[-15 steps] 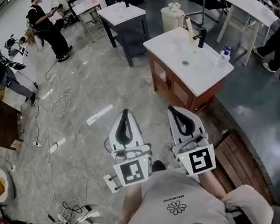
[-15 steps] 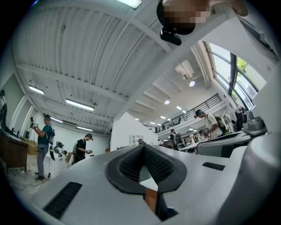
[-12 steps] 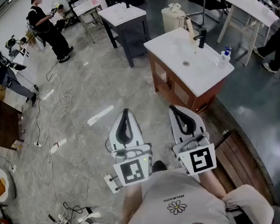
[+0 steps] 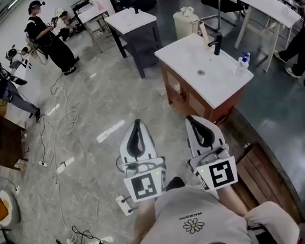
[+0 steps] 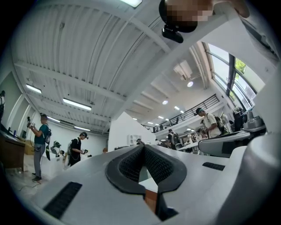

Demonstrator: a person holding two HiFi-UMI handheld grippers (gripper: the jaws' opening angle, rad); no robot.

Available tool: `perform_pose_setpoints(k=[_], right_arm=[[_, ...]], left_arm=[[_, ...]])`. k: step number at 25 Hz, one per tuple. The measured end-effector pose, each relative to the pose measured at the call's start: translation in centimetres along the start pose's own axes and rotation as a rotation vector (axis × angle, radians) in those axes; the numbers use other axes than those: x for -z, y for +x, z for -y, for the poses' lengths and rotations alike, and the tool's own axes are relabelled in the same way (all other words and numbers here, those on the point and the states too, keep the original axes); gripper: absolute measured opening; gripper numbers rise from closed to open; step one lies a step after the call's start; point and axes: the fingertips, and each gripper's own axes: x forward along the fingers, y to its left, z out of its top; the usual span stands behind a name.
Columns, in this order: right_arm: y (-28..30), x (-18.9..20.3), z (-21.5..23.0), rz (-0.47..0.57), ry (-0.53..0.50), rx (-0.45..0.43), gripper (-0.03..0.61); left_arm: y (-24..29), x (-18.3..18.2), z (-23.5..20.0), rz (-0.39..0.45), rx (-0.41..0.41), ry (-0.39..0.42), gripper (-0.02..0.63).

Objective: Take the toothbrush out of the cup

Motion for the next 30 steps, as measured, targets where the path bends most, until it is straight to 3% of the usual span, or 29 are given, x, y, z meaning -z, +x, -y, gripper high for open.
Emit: perform_pose_setpoints(k=[3,7,14,24,30], right_arm=[[0.1,0.5,0.6,-0.014,-0.001,0.010,0.012],[0.8,1.3,1.2,-0.023,-0.004,0.010,0.012],[2.9,1.9,3.4,-0.008,-0.008,0.045,0.012],[11.1,5.1,9.6,-0.014,-0.061,0.132,0.012],[19.8,7.5,13.2,-0.051,-0.058,0.178,0.012]], left_arm=[[0.4,0.3,0.1,-0.008,0.009,0.008,0.017],[1.0,1.1,-0.5,-0.005,0.021,0.082,0.017],[4.3,2.5,-2.2,-0.003,0.000,0.046,0.017],[16.1,6.8,-2.3,0.016,0.102,0.003,0.017],[25.9,9.5,-4.1,0.000,0.176,-0.008,0.017]])
